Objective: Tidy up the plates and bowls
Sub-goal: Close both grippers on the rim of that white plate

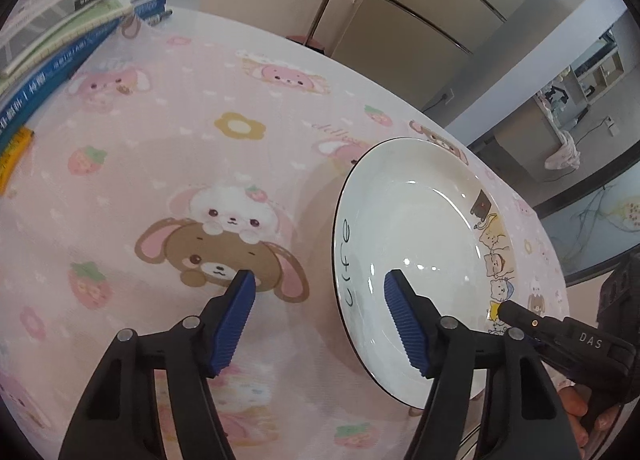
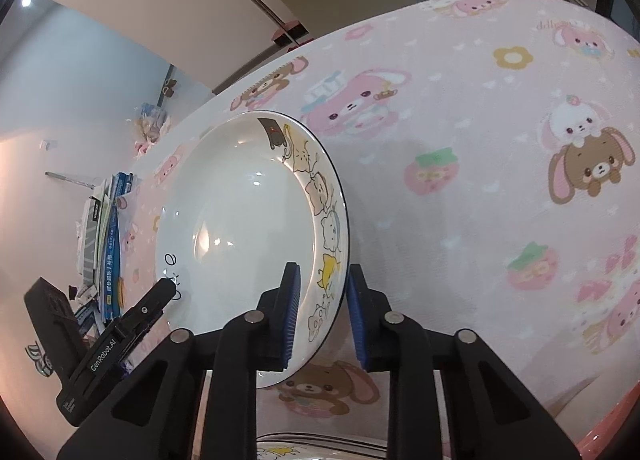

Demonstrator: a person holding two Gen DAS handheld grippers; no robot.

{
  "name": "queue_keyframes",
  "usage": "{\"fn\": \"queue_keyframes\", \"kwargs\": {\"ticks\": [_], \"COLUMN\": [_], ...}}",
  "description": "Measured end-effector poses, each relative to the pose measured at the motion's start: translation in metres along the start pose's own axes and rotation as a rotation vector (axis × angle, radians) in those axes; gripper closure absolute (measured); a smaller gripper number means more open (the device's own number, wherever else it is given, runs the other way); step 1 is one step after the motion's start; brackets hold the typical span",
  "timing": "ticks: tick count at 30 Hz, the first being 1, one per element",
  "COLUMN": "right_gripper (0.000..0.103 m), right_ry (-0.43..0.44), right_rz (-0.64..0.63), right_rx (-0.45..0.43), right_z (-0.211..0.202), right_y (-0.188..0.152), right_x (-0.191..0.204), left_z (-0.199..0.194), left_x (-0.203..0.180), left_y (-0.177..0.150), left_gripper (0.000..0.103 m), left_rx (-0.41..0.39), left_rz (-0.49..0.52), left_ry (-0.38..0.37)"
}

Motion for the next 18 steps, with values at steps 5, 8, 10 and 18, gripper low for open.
{"fn": "queue_keyframes", "kwargs": {"ticks": [5,8,10,18], "right_gripper": [0.082,0.086,0.096,0.096], "right_ry": [0.07,0.087,0.07,0.107], "right_rz": [0.063,0.082,0.081,0.1], "right_rx": [0.035,0.045,0.045,0.05], "right_z": [0.001,0.002,0.004,0.006], "right_y": [0.002,0.003,0.003,0.005], "right_x": [-0.007,-0.009,-0.012,-0.015], "left_z": [0.001,0.001,0.001,-0.003], "left_x": [-0.001,0.0,-0.003,-0.01], "left_y": [-0.001,-0.001,-0.001,0.001], "left_gripper": [0.048,0.062,0.083,0.095], "left_rx": [0.005,0.004,0.001,-0.03], "left_rz": [0.013,0.018,0.001,-0.006], "left_ry": [0.013,0.037,-0.015,-0.029]}}
Point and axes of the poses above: each gripper's, at about its wrist camera, not at the fingertips, and z roughly the way its jaws point, x to its left, y to its top, the point moved 8 cm from there along z, roughly the way its jaws point, and after that the axes turned 6 degrees about z, right-handed, at the moved point
